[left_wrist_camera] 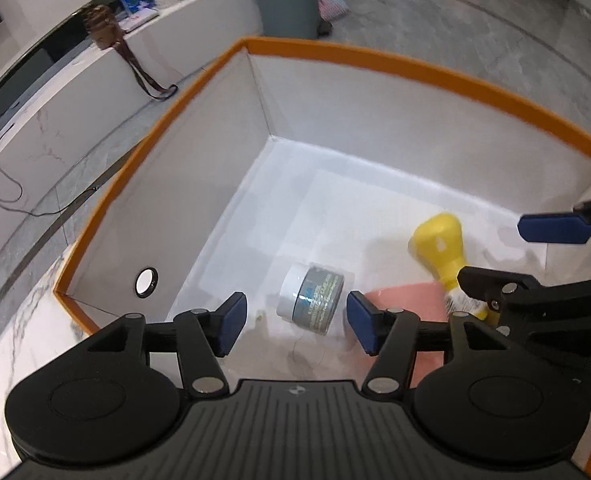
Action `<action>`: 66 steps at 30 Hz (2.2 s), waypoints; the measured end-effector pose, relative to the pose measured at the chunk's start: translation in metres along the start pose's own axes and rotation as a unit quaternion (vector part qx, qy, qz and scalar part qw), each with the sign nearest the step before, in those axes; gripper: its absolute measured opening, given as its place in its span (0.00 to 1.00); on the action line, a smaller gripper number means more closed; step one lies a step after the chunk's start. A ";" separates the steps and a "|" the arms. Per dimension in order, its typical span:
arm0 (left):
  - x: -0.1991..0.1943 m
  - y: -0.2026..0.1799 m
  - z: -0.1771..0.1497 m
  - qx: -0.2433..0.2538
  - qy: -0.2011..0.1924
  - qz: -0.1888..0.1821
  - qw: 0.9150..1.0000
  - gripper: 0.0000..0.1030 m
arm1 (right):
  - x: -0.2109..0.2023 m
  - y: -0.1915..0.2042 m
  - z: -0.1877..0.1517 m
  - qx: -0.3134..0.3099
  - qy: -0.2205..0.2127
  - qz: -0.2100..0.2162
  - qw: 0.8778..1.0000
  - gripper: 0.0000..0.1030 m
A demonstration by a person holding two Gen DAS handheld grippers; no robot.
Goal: Organize rigid objects
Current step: 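Open both tools to drop jar and bottle into box, then withdraw left tool to white compact while right tool reaches pink pump bottle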
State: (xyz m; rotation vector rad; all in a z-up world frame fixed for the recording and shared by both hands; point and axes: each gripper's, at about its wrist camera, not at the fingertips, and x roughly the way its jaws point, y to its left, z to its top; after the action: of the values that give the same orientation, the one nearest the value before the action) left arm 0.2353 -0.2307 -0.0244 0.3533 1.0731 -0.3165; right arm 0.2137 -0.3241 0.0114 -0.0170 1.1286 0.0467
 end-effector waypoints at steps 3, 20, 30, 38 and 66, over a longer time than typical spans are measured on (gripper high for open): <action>-0.010 0.003 -0.002 -0.028 -0.022 -0.006 0.999 0.66 | -0.007 -0.005 0.002 0.009 -0.013 -0.003 1.000 0.54; -0.077 0.050 -0.028 -0.109 -0.105 -0.007 0.988 0.69 | -0.050 0.009 0.006 0.008 -0.073 0.001 0.997 0.54; -0.100 0.089 -0.069 -0.168 -0.125 -0.005 0.978 0.70 | -0.074 0.036 0.003 -0.001 -0.111 0.031 0.993 0.54; -0.105 0.123 -0.116 -0.216 -0.126 0.018 0.968 0.70 | -0.096 0.090 -0.013 -0.068 -0.154 0.055 0.984 0.54; -0.091 0.205 -0.250 -0.260 -0.164 0.090 0.947 0.84 | -0.056 0.197 -0.065 -0.190 -0.108 0.075 0.973 0.56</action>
State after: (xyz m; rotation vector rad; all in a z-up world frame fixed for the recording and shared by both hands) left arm 0.0819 0.0682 -0.0252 -0.0773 0.7513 0.0764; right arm 0.1217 -0.1313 0.0359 -0.2616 0.8871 0.3906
